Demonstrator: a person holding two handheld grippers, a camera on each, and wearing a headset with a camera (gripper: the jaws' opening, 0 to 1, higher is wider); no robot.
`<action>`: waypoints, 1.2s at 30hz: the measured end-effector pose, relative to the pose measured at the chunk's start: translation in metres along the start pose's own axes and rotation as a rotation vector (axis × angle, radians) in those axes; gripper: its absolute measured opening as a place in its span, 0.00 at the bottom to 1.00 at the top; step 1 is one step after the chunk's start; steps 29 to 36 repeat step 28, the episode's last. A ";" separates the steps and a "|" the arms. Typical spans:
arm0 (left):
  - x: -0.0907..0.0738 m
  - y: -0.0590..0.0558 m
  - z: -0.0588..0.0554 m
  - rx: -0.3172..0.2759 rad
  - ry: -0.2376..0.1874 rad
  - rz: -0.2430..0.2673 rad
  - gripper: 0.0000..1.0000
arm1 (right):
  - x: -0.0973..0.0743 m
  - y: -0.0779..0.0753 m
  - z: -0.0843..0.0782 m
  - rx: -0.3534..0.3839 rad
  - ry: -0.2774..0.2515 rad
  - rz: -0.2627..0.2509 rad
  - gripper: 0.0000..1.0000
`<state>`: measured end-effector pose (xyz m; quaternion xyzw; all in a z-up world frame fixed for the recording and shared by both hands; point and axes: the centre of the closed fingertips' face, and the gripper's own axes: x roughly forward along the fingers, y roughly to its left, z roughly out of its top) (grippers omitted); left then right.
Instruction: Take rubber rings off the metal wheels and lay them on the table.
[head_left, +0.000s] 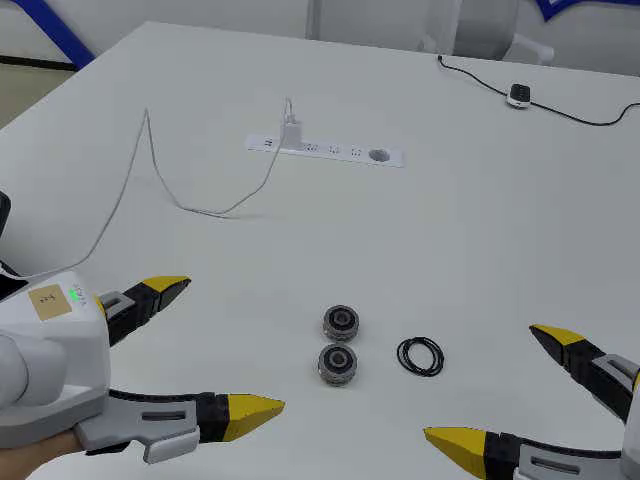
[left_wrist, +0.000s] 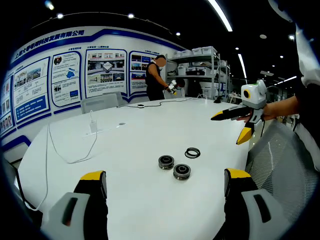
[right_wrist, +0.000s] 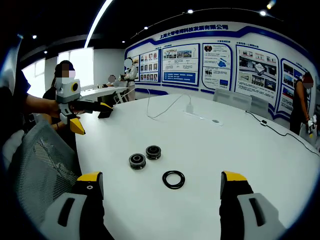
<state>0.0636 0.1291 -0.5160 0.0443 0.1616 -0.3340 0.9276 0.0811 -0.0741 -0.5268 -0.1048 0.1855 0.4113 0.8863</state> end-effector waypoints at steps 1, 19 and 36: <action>0.000 0.000 0.000 0.000 0.002 0.000 1.00 | 0.000 -0.001 0.001 0.003 -0.004 0.000 0.99; 0.002 0.002 0.002 0.000 0.003 0.004 1.00 | -0.004 -0.015 0.009 0.038 -0.031 -0.039 0.98; 0.002 0.003 -0.002 -0.003 0.014 0.005 1.00 | -0.002 -0.016 0.009 0.039 -0.029 -0.037 0.97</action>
